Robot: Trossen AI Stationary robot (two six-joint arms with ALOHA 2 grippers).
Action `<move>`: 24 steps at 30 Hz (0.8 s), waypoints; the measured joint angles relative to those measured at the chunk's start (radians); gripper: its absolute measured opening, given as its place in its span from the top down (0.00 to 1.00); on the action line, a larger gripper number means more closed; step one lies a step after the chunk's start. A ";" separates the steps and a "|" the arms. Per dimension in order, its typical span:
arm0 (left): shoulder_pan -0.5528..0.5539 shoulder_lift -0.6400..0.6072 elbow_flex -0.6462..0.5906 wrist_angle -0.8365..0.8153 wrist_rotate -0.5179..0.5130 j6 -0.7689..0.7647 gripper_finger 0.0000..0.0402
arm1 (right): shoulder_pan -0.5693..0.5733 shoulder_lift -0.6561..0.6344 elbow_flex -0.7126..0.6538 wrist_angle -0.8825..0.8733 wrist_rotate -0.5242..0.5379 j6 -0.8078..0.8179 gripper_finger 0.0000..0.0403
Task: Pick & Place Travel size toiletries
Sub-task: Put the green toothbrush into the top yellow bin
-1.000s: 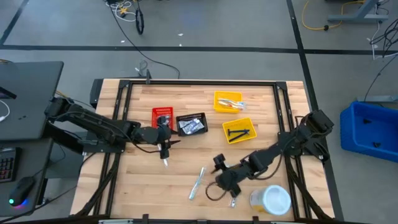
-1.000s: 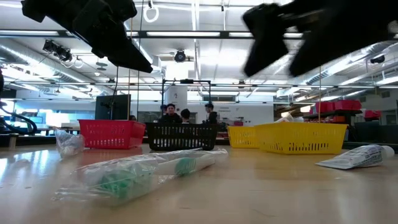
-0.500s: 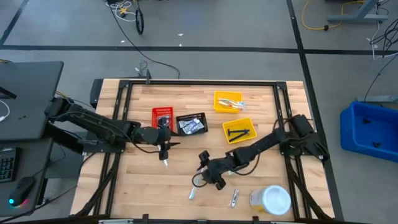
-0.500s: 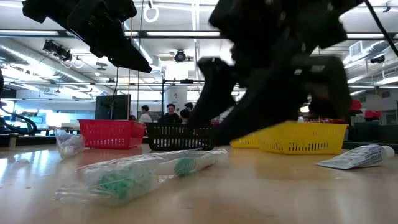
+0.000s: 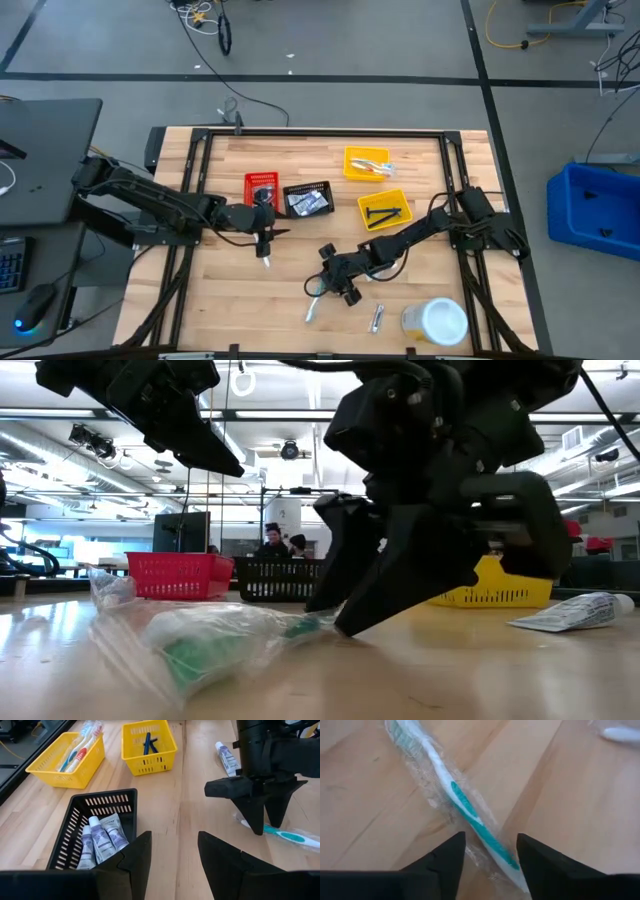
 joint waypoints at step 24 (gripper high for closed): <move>0.000 0.000 0.000 0.002 -0.004 0.000 0.58 | -0.001 -0.037 -0.007 -0.062 0.011 0.215 0.88</move>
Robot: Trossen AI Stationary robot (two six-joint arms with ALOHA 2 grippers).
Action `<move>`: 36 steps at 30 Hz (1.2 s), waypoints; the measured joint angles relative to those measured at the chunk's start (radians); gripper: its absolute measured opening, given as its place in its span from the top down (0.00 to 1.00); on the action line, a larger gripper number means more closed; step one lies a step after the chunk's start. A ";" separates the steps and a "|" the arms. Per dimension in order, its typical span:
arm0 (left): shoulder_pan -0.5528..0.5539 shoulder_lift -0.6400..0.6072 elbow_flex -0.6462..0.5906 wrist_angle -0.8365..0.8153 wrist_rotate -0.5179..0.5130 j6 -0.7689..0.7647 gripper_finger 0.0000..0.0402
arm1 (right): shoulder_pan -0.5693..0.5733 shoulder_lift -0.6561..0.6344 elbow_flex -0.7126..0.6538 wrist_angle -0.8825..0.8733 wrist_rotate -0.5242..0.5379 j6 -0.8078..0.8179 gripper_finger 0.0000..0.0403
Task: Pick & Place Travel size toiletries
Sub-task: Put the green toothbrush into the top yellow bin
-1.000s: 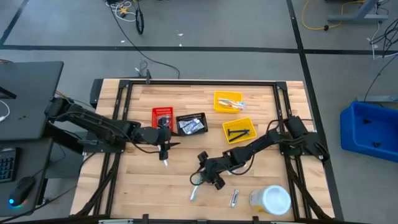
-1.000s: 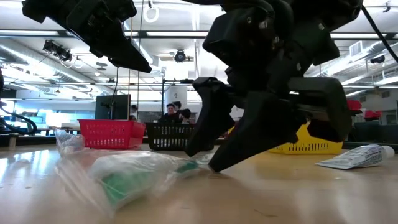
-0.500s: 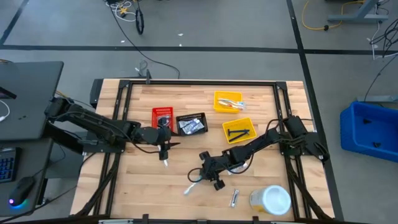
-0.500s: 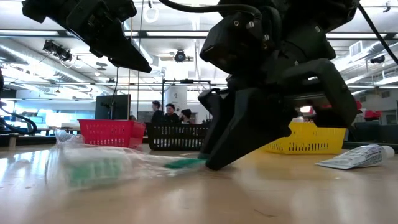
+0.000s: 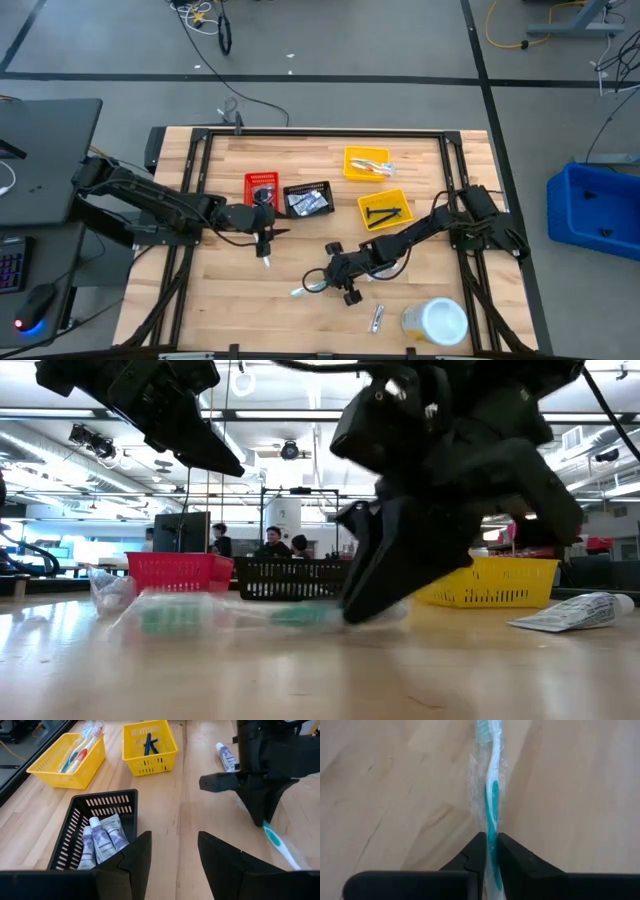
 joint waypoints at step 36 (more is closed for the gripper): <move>0.003 0.000 0.000 0.005 -0.066 0.023 0.58 | -0.633 -0.636 0.003 -1.040 0.243 0.289 0.89</move>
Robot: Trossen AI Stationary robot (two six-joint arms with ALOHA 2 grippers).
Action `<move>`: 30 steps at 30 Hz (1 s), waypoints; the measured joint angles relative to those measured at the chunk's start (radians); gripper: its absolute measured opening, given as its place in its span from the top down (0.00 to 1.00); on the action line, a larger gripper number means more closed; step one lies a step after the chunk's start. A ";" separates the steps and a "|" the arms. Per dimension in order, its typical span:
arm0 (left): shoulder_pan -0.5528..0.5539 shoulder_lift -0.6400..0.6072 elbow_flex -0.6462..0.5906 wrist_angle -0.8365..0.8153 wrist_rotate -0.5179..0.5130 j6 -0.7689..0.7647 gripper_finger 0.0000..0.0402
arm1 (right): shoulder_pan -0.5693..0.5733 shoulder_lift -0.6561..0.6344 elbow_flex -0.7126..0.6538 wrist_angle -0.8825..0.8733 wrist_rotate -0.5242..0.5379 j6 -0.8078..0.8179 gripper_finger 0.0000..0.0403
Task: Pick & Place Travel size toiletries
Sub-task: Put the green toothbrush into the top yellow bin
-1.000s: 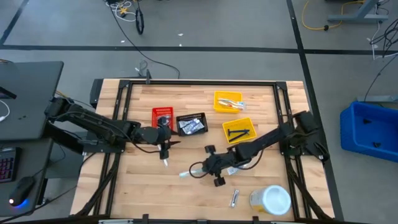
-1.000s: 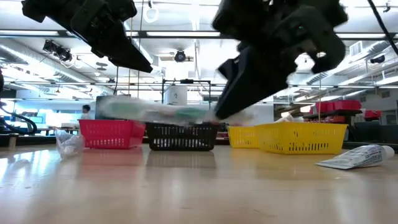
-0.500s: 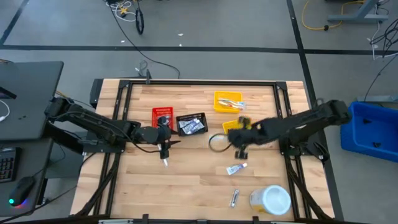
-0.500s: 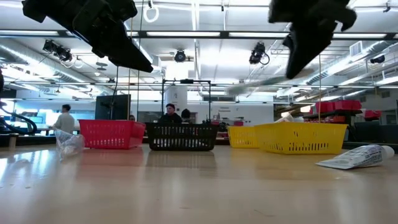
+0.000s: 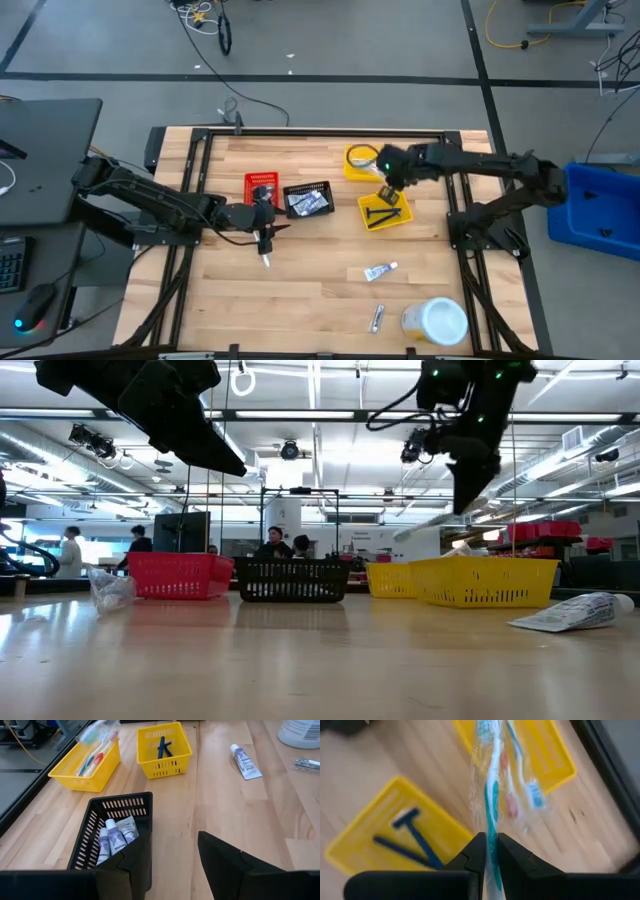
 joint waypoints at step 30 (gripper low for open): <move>0.000 0.000 0.000 -0.004 0.016 -0.003 0.58 | -0.227 0.278 0.001 0.254 -0.142 -0.112 0.76</move>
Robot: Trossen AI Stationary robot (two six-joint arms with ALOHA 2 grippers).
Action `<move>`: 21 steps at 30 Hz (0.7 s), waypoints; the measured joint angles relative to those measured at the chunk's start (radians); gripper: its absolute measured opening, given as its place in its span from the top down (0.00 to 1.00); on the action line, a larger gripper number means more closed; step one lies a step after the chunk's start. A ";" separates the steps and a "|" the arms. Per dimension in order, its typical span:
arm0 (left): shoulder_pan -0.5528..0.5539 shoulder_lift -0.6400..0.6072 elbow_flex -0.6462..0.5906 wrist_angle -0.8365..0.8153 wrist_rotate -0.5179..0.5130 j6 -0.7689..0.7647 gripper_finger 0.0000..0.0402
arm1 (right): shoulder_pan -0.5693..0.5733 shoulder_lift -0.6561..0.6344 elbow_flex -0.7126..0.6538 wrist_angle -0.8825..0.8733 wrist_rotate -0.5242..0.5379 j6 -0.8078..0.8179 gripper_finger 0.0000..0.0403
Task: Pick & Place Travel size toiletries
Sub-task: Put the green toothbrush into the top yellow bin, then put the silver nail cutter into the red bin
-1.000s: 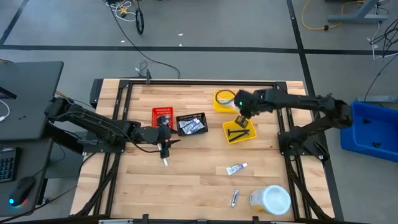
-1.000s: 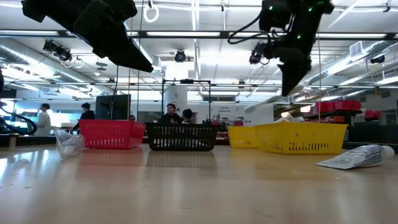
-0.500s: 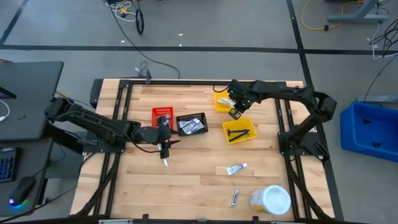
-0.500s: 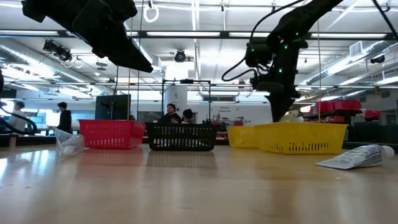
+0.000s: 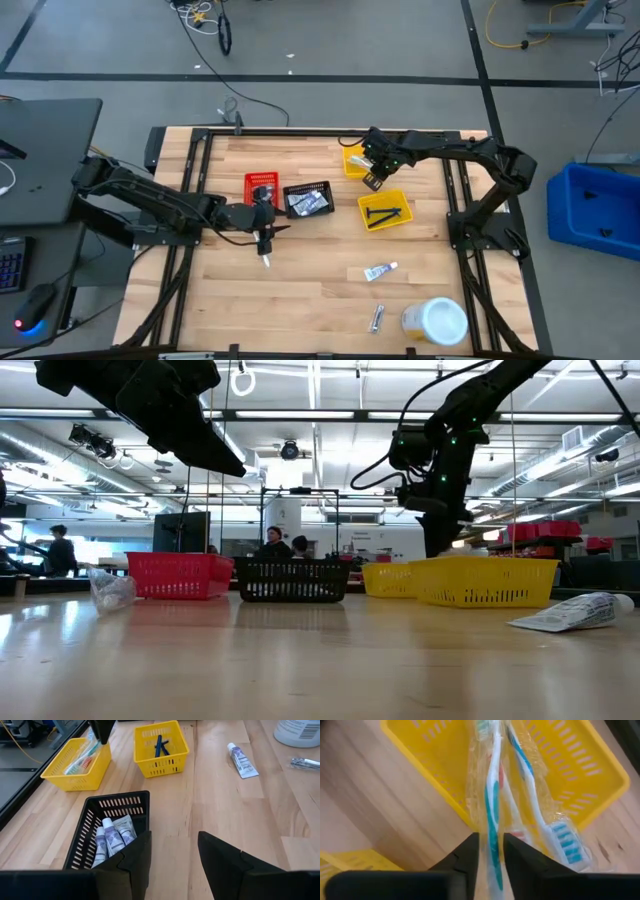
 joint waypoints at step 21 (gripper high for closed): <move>0.000 0.000 0.000 -0.004 0.063 -0.038 0.58 | 0.083 -0.147 0.000 -0.034 -0.071 0.072 0.63</move>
